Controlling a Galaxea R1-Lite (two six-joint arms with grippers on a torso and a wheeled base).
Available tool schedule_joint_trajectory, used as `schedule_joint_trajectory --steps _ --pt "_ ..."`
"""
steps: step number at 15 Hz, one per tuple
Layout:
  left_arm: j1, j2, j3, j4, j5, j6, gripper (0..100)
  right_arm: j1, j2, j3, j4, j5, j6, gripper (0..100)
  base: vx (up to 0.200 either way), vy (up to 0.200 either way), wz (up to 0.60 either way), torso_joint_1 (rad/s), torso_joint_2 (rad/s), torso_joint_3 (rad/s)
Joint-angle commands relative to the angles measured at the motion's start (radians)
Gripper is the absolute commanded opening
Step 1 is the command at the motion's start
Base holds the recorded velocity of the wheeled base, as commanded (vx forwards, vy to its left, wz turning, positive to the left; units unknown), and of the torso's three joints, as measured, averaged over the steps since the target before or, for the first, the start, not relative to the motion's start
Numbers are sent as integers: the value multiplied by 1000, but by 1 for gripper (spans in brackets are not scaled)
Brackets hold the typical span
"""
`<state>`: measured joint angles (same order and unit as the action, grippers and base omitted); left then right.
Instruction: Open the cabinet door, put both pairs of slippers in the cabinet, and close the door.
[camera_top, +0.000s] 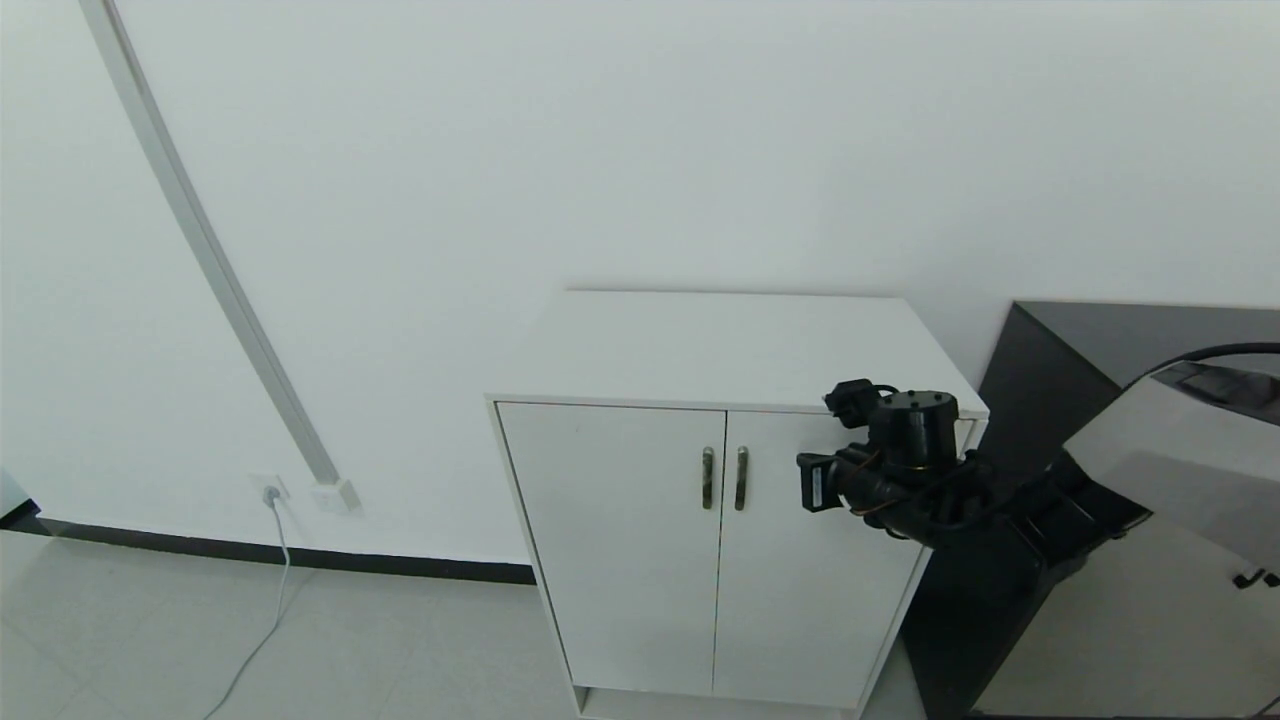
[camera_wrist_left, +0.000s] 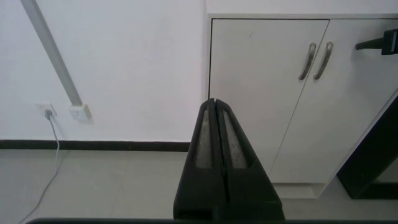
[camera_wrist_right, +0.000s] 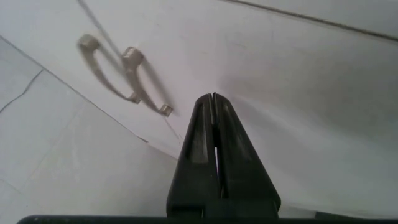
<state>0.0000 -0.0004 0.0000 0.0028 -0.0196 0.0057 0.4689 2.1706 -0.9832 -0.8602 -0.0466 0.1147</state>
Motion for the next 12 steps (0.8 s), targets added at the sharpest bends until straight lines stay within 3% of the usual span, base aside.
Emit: schedule_joint_trajectory --steps 1,6,9,12 --pt "0 0 0 0 0 0 0 -4 -207 164 -28 -2 -3 0 0 0 0 0 0 0" --pt "0 0 0 0 0 0 0 -127 -617 449 -20 -64 -9 0 0 0 0 0 0 0" --pt "0 0 0 0 0 0 0 -349 -859 594 53 -62 -29 0 0 0 0 0 0 0" --pt "0 0 0 0 0 -1 0 -405 -1060 721 173 -50 -46 0 0 0 0 0 0 0"
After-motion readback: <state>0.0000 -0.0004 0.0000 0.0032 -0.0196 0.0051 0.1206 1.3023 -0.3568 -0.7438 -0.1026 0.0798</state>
